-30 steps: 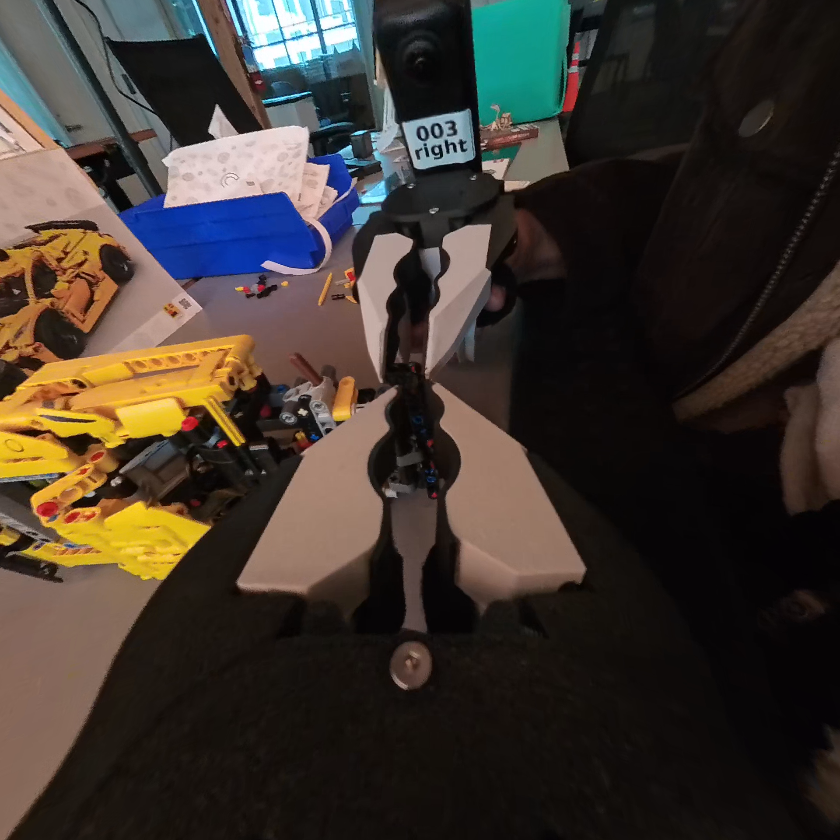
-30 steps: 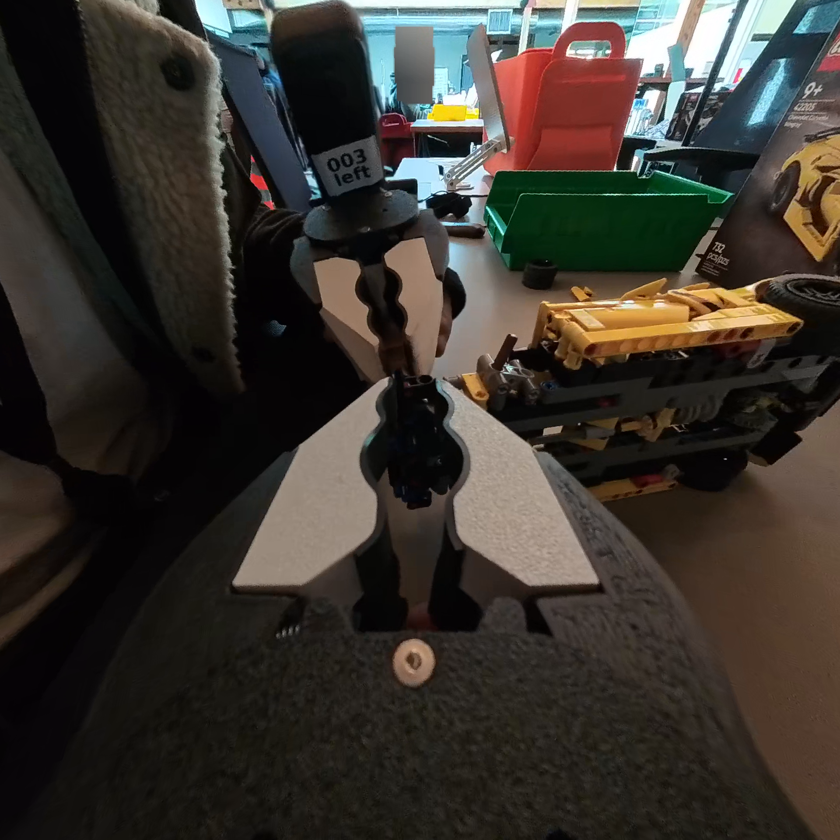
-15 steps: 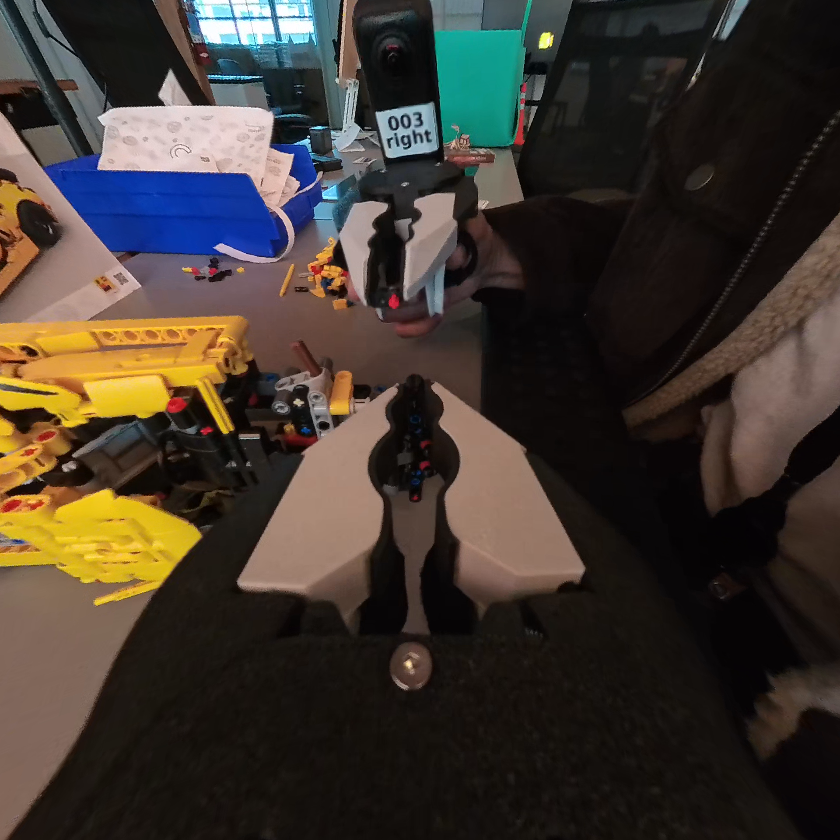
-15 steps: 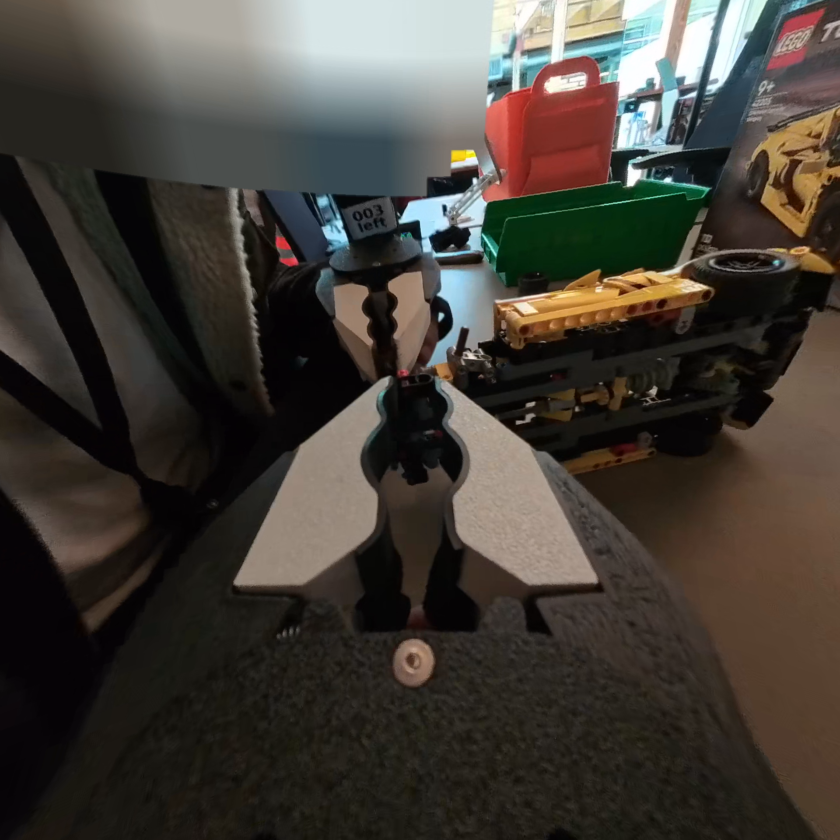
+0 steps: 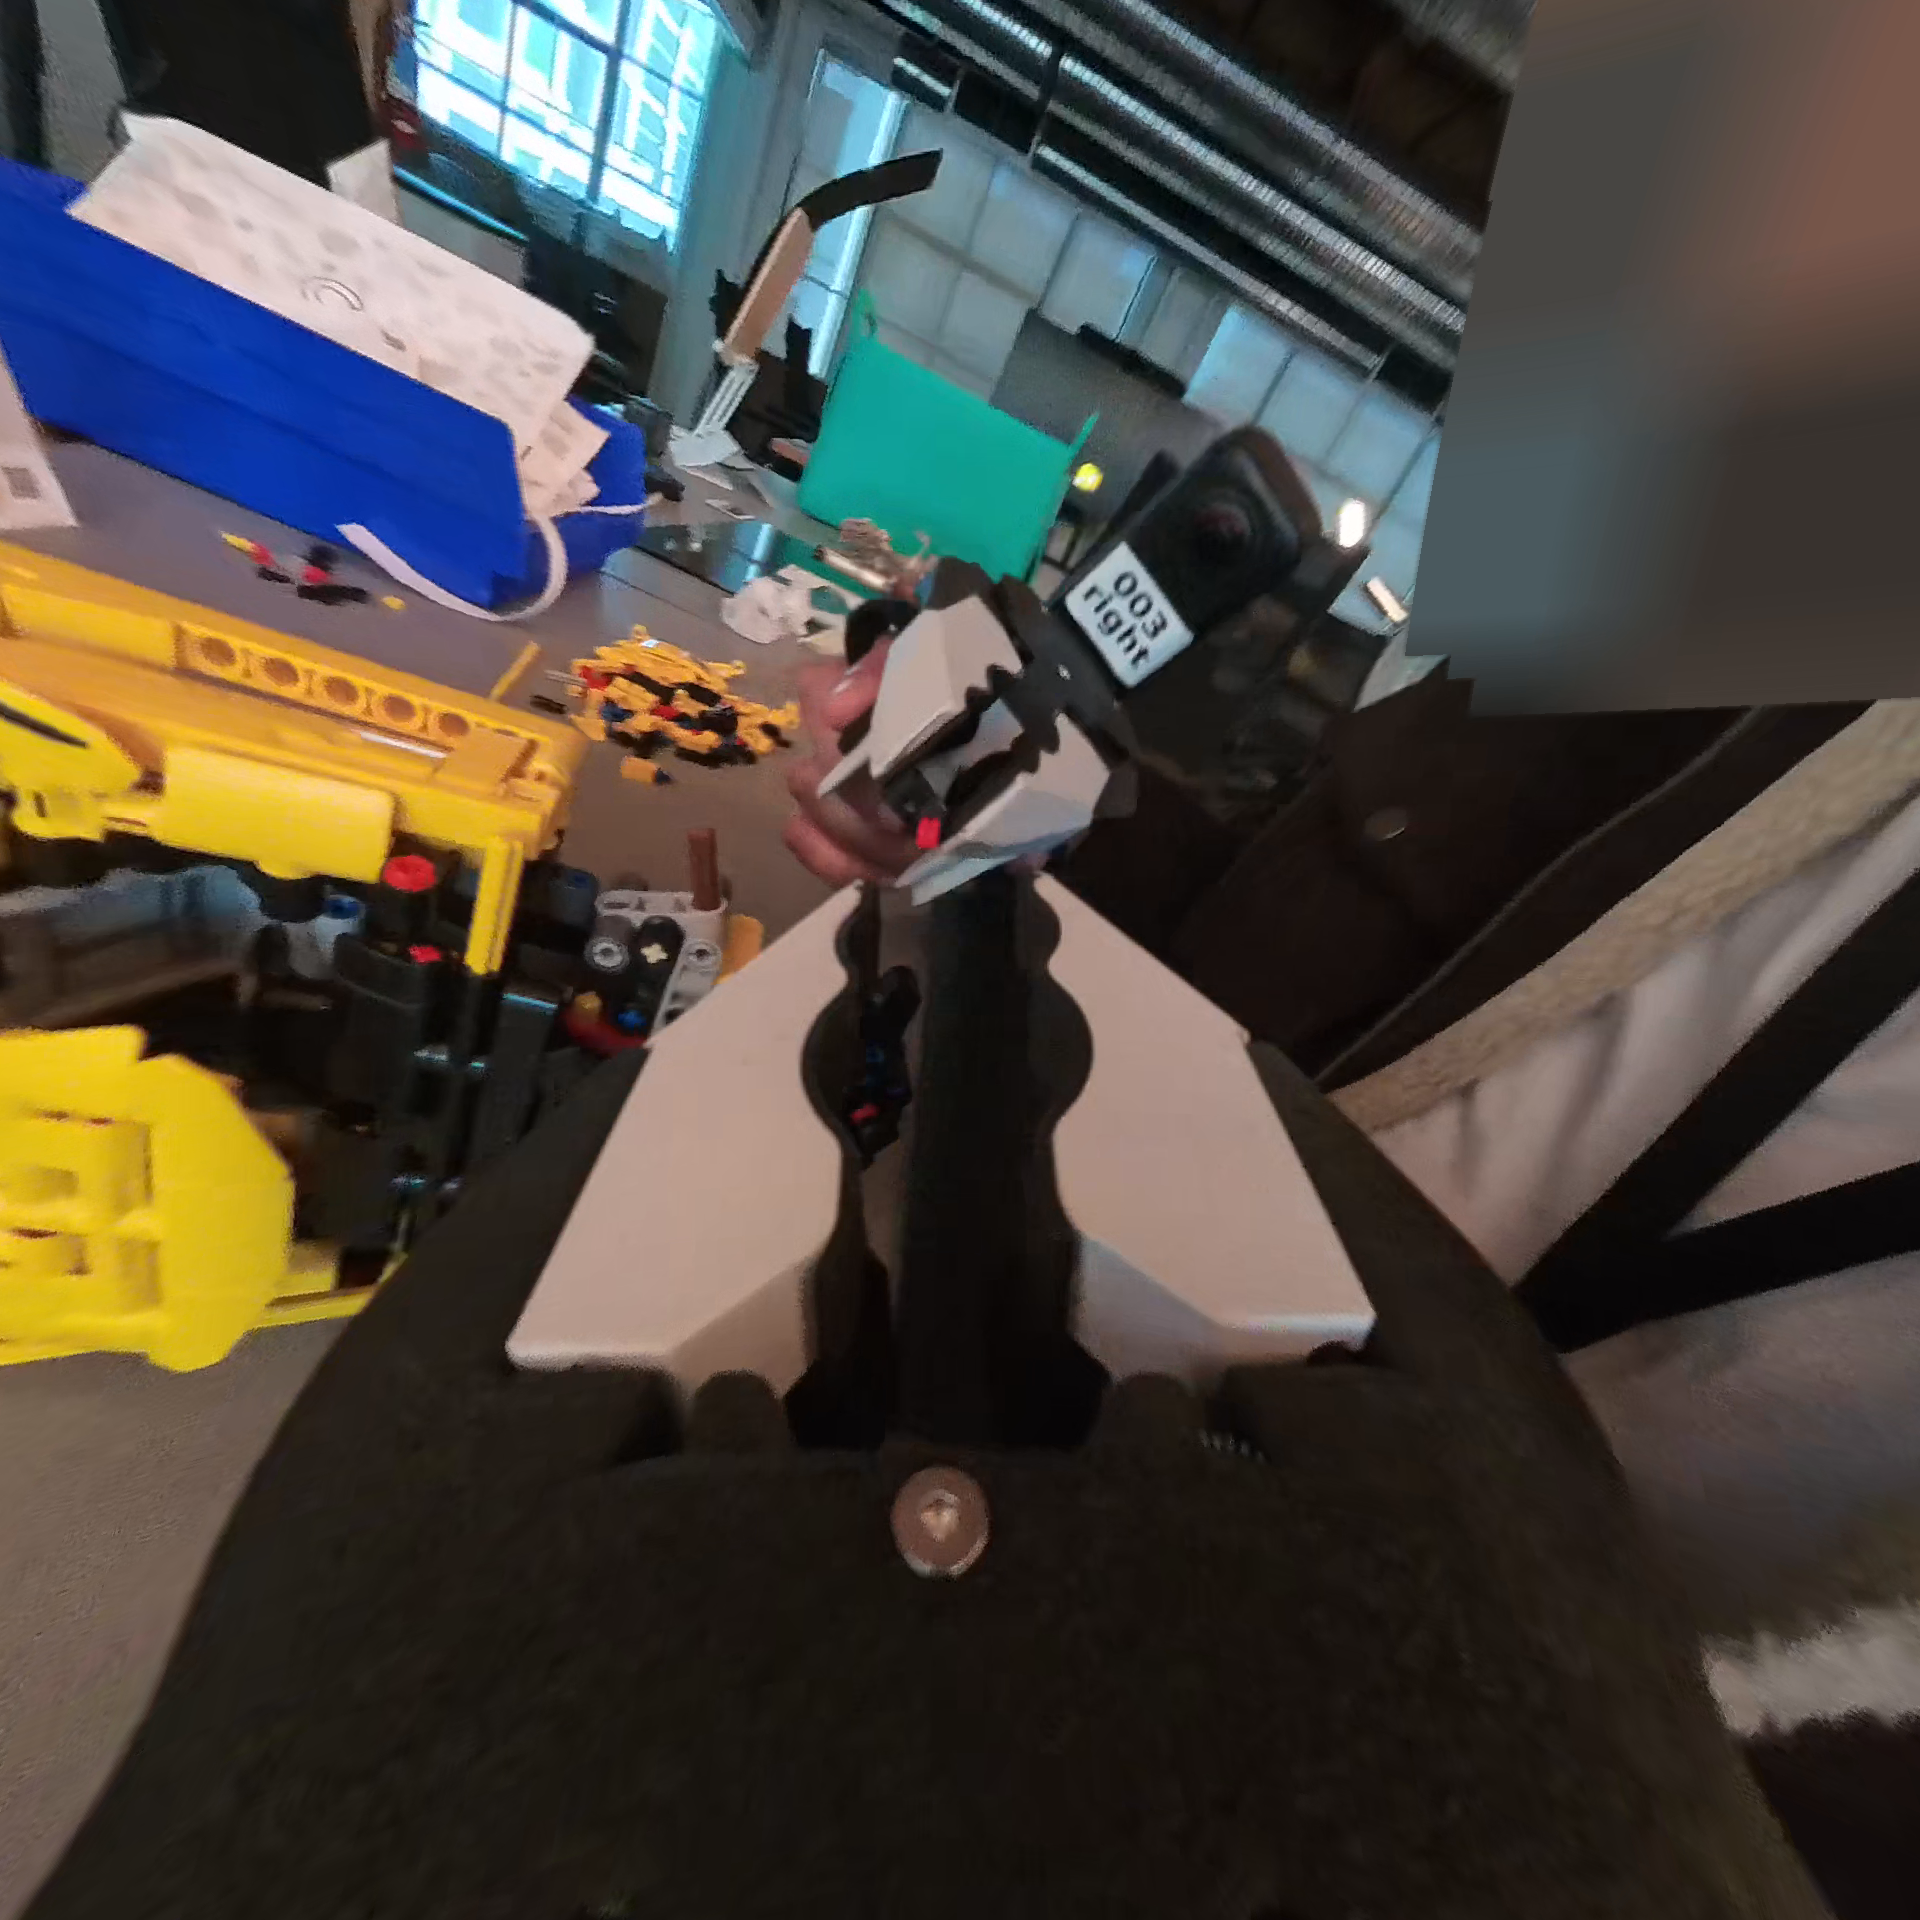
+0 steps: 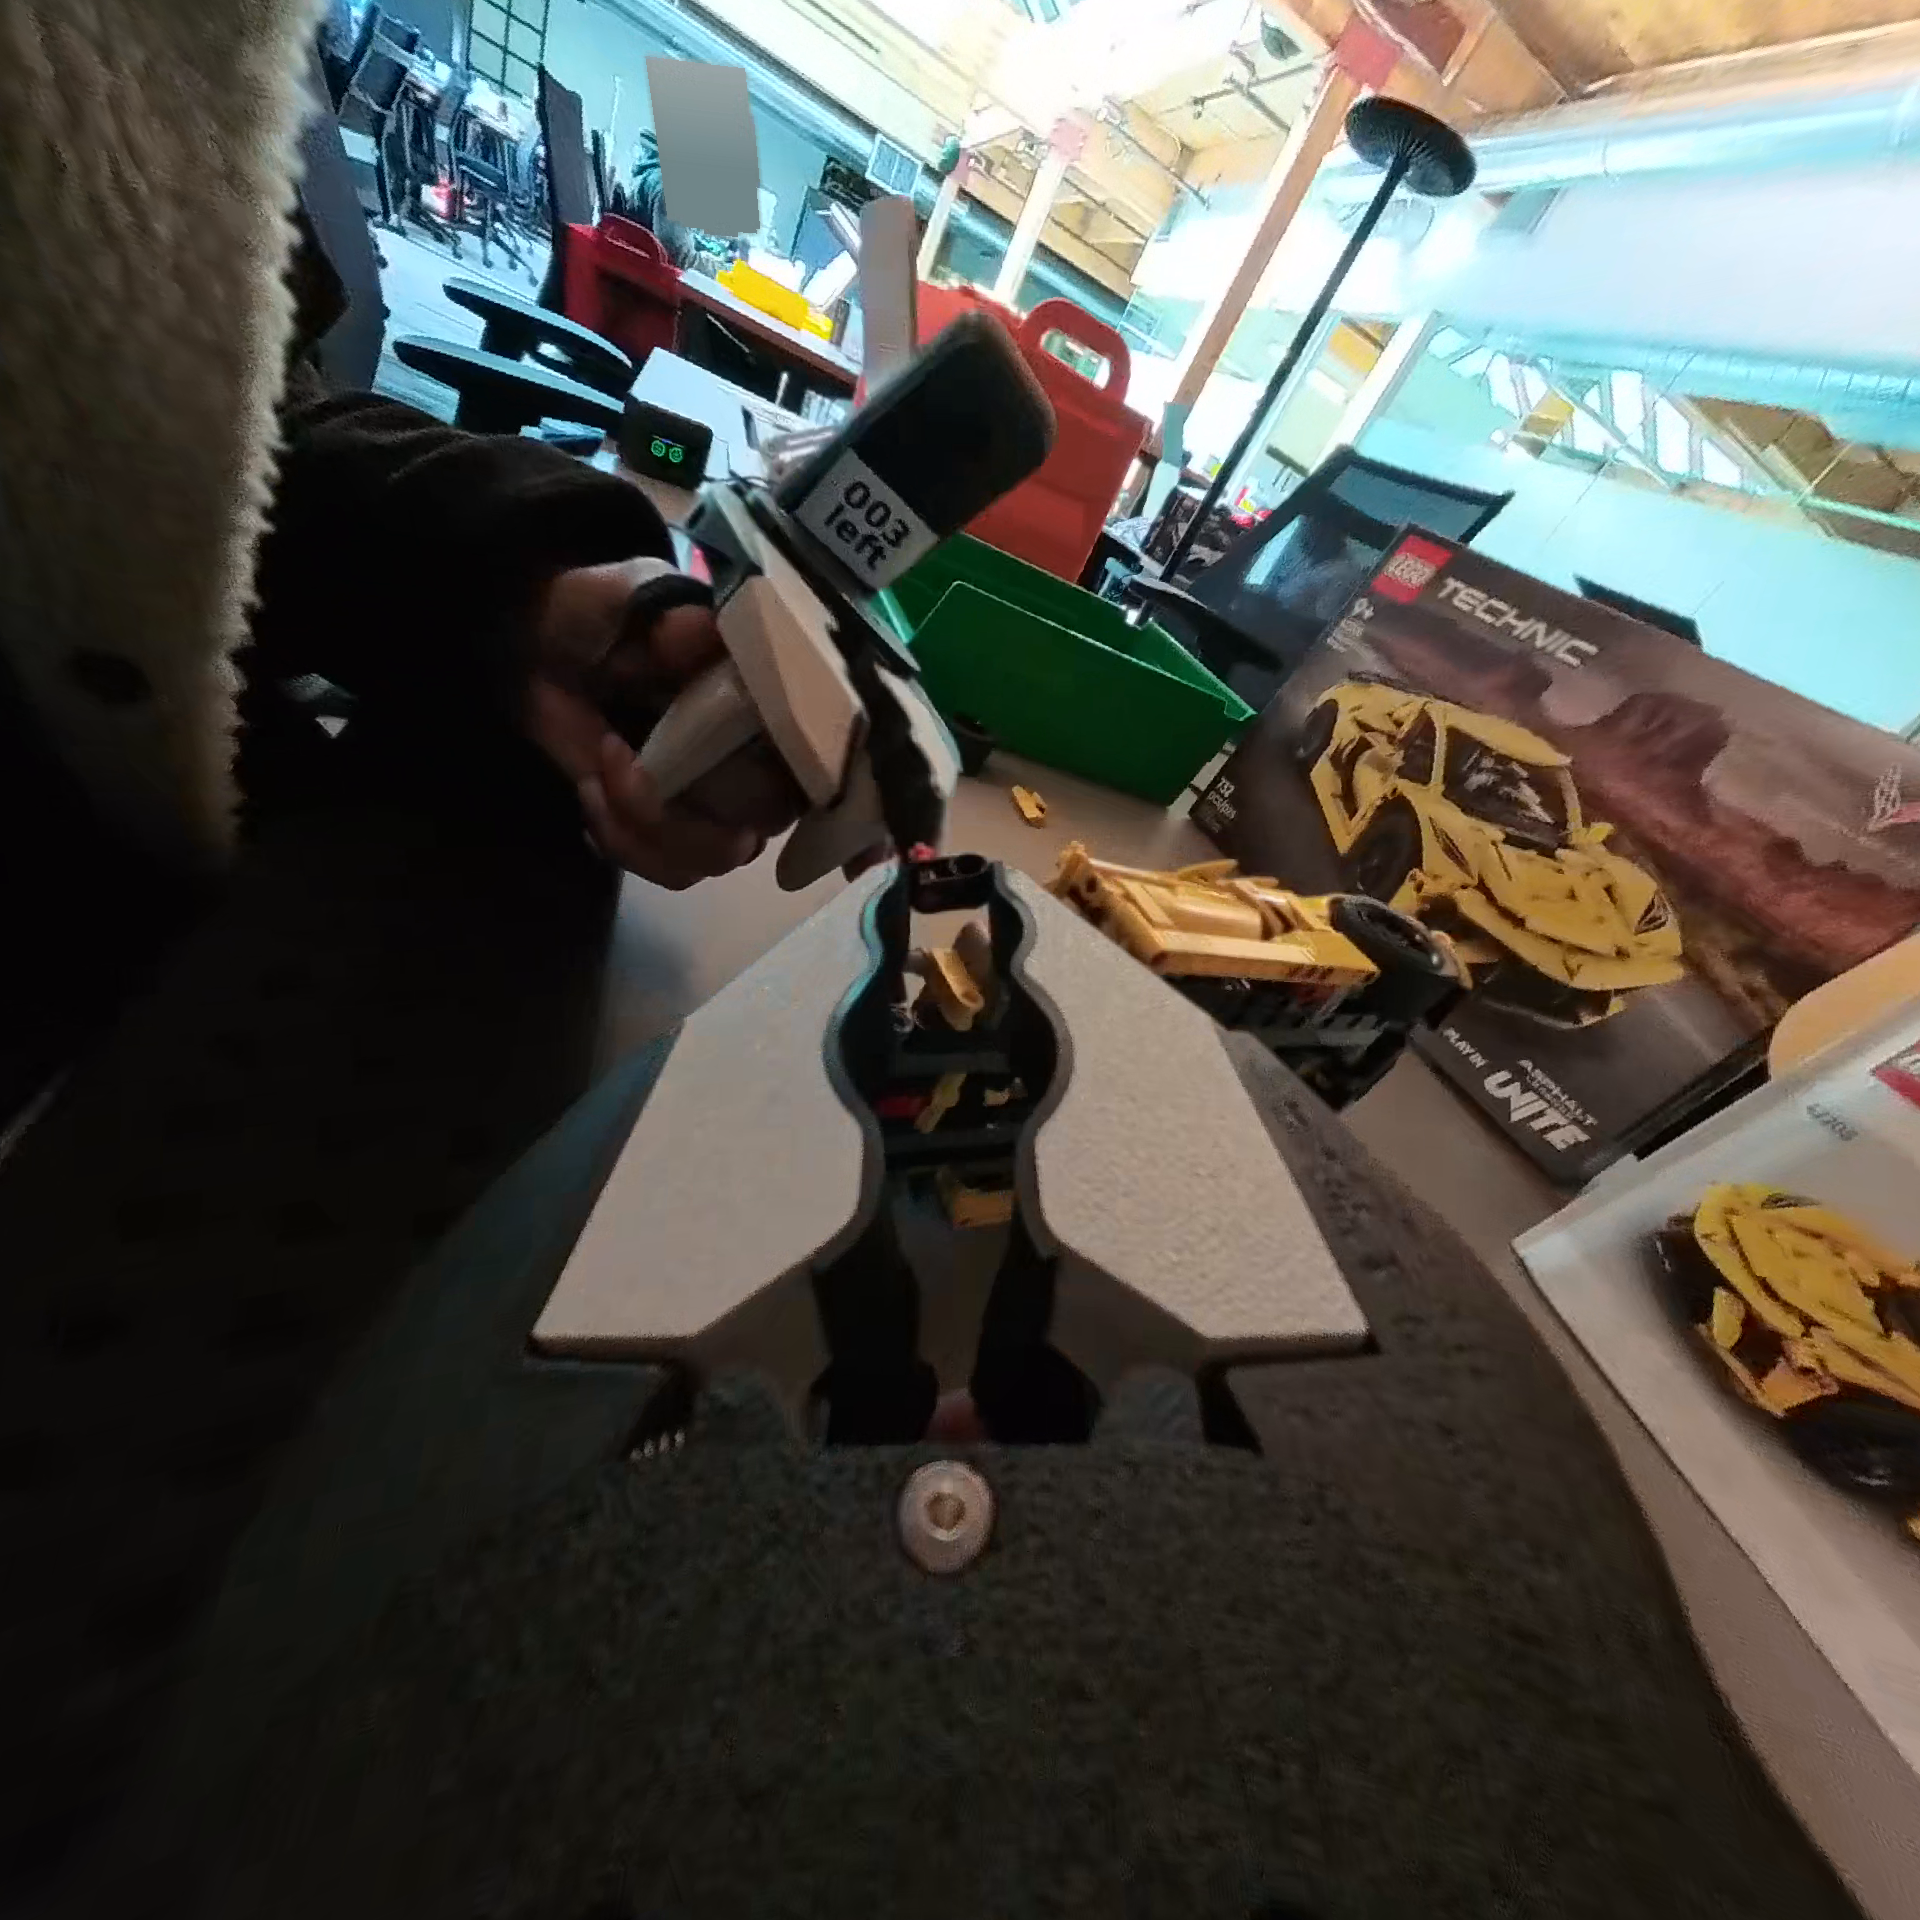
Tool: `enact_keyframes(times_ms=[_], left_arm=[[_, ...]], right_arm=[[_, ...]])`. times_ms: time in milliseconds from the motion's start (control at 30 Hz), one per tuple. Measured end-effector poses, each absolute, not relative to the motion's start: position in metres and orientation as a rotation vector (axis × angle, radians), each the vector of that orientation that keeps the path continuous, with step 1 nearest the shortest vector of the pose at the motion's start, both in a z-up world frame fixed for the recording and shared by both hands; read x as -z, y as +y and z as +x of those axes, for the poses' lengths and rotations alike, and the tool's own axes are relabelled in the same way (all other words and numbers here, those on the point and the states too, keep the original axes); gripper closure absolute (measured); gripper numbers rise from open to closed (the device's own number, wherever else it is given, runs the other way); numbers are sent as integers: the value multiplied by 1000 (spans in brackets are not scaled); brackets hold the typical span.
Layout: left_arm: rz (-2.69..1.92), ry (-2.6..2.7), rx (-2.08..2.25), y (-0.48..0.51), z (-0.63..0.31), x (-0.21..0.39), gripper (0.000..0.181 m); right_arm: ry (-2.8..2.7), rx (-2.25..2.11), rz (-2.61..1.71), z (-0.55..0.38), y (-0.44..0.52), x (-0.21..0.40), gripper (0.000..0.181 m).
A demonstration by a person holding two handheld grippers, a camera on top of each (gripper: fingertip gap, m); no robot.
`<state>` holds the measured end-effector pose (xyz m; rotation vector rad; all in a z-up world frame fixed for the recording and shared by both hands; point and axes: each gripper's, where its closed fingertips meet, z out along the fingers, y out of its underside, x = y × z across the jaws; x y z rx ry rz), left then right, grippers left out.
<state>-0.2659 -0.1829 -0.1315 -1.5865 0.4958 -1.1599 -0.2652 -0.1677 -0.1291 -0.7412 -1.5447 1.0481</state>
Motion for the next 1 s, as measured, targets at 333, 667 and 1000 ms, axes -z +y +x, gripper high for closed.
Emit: enact_keyframes(times_ms=[333, 667, 1000], left_arm=[[-1602, 478, 1220, -183, -264, 134, 165], [-1617, 515, 1193, -186, -262, 138, 178], [-1627, 622, 1158, -195, -258, 139, 179]], right_arm=[[-1578, -1034, -700, -268, -175, 133, 168], [-1622, -1023, -679, -268, -181, 139, 168], [-1673, -1176, -725, -264, -188, 141, 168]])
